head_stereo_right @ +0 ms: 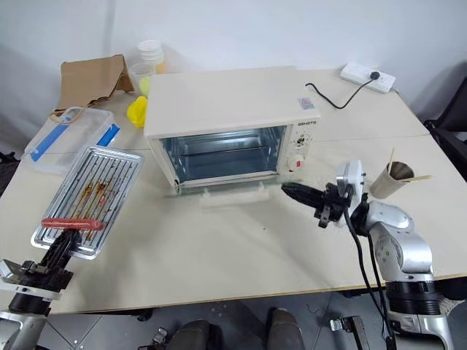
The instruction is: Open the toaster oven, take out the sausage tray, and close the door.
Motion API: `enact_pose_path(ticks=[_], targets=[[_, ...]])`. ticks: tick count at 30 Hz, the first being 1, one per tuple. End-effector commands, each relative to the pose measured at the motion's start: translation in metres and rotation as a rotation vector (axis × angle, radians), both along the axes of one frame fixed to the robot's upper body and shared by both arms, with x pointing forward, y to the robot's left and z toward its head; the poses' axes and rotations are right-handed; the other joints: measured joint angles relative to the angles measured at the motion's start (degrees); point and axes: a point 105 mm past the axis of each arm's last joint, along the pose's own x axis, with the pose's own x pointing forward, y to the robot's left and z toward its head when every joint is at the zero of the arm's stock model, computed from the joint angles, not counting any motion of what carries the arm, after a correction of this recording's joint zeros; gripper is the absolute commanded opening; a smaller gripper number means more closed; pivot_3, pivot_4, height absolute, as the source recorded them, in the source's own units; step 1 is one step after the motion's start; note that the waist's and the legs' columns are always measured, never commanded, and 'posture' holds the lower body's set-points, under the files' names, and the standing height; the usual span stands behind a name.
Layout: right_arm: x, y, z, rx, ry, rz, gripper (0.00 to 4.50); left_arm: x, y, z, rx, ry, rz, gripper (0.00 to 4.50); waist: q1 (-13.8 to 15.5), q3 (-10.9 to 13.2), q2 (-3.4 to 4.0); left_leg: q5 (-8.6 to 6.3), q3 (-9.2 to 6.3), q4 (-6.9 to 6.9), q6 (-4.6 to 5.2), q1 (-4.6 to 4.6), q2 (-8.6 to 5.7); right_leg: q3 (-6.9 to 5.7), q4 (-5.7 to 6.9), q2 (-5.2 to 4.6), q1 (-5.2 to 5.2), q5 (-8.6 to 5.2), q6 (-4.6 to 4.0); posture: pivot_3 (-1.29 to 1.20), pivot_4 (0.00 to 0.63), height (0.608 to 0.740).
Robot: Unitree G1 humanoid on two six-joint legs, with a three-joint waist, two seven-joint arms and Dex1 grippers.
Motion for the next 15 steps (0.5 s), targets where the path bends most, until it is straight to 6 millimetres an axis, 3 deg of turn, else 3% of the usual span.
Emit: enact_pose_path(ticks=[1, 7, 11, 15], targets=[[0.003, 0.004, 0.034, 0.105, -0.077, -0.033, 0.03, -0.013, -0.001, 0.006, 0.001, -0.042, -0.021, 0.00, 0.02, 0.01, 0.01, 0.00, 0.00, -0.01, 0.00, 0.00, 0.00, 0.00, 0.02, 0.00, -0.03, 0.00, 0.00, 0.00, 0.150, 0.740], [0.002, 0.004, 0.040, 0.095, -0.057, -0.027, 0.03, -0.029, 0.003, 0.010, 0.024, -0.062, -0.050, 0.00, 0.22, 0.01, 0.01, -0.09, -0.07, -0.06, 0.04, -0.09, -0.01, -0.07, 0.00, -0.01, -0.08, 0.00, 0.00, 0.00, 0.150, 0.740], [-0.012, 0.001, 0.035, 0.026, -0.060, -0.006, 0.89, -0.046, -0.005, 0.006, 0.045, -0.018, -0.137, 0.00, 0.13, 0.01, 0.01, -0.22, -0.03, -0.08, 0.09, -0.11, -0.03, -0.14, -0.06, -0.01, -0.11, 0.00, 0.00, 0.00, 0.150, 0.740], [-0.035, -0.005, 0.021, -0.093, -0.058, 0.034, 2.20, -0.064, -0.006, 0.009, 0.089, 0.036, -0.221, 0.00, 0.22, 0.02, 0.00, -0.36, -0.03, -0.10, 0.09, -0.15, -0.04, -0.22, -0.20, 0.03, -0.12, -0.01, -0.01, 0.00, 0.150, 0.740]])
